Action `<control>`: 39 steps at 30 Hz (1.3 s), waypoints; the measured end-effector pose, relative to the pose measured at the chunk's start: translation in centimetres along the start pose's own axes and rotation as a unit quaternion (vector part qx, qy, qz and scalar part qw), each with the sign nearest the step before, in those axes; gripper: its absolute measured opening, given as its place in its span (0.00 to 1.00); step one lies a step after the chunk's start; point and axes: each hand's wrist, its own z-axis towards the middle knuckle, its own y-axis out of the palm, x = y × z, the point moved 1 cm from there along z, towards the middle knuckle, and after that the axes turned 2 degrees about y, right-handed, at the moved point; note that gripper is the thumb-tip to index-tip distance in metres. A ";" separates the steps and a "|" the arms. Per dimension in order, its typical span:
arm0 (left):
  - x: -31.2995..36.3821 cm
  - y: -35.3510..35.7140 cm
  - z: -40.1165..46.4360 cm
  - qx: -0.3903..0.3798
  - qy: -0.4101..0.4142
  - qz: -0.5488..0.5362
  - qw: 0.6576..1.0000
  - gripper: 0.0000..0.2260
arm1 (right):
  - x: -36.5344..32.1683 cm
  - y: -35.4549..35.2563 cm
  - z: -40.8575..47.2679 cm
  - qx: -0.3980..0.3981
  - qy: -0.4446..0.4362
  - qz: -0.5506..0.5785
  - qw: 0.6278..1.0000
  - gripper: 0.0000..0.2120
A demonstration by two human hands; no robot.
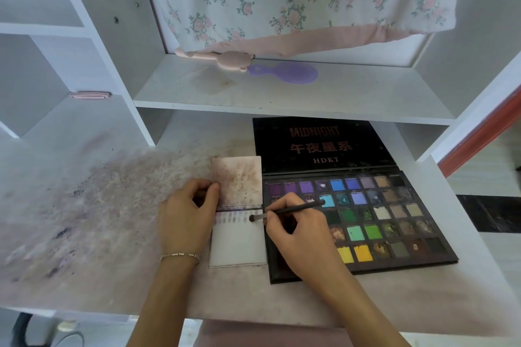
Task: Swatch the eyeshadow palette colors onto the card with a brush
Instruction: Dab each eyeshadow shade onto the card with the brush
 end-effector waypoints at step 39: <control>-0.2 0.1 0.1 0.001 0.012 0.005 1.000 0.04 | 0.2 0.0 0.1 -0.001 -0.008 -0.009 1.000 0.05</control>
